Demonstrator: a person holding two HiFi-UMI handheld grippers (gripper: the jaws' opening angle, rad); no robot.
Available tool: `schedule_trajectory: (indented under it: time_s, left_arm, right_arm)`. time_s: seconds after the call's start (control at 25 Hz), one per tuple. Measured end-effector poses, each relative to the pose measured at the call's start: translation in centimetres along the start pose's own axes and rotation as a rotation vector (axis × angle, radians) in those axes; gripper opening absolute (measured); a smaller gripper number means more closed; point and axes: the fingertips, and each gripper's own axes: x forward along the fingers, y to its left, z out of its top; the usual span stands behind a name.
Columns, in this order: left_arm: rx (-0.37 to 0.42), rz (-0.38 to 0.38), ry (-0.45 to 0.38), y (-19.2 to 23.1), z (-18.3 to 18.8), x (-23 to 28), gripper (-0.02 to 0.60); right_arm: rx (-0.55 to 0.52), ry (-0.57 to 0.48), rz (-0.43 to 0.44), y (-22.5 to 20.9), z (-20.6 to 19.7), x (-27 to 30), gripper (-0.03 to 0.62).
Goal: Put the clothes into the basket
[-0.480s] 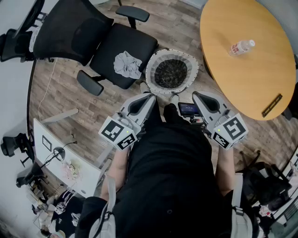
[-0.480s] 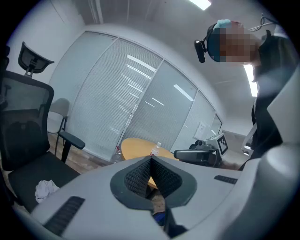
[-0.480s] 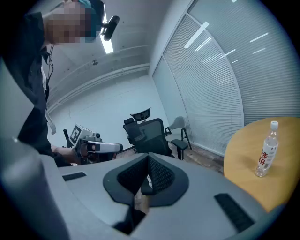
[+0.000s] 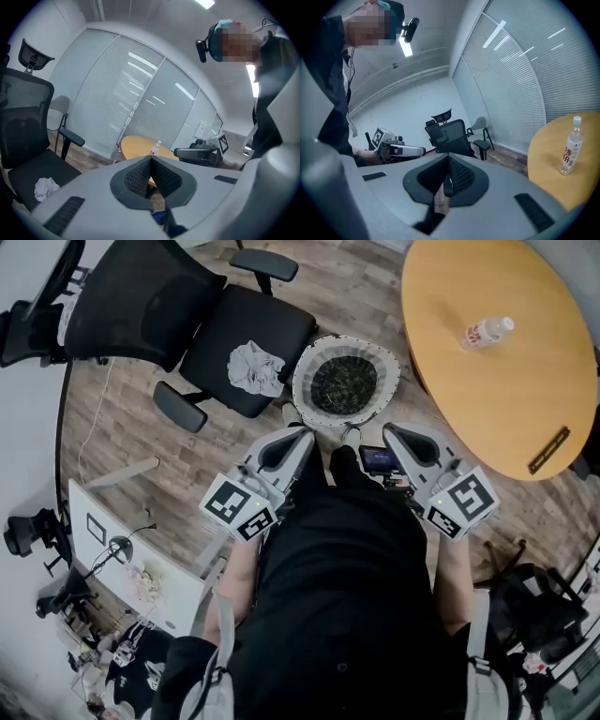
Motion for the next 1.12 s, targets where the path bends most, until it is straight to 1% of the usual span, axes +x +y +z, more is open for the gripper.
schedule_trajectory:
  time_s: [0.32, 0.6, 0.96, 1.12]
  left_arm:
    - [-0.024, 0.013, 0.017, 0.7, -0.5, -0.1, 0.011]
    - [-0.041, 0.025, 0.046, 2.5, -1.2, -0.5, 0.011]
    - [-0.067, 0.048, 0.107, 8.2, -1.1, -0.6, 0.011]
    - [-0.065, 0.042, 0.126, 11.3, -0.4, -0.7, 0.012]
  right_arm:
    - [0.013, 0.018, 0.015, 0.2, -0.6, 1.1, 0.015]
    - [0.017, 0.036, 0.019, 0.4, -0.8, 2.9, 0.015]
    - [0.044, 0.054, -0.026, 0.9, -0.1, 6.7, 0.017]
    - [0.045, 0.073, -0.05, 1.0, 0.5, 9.0, 0.017]
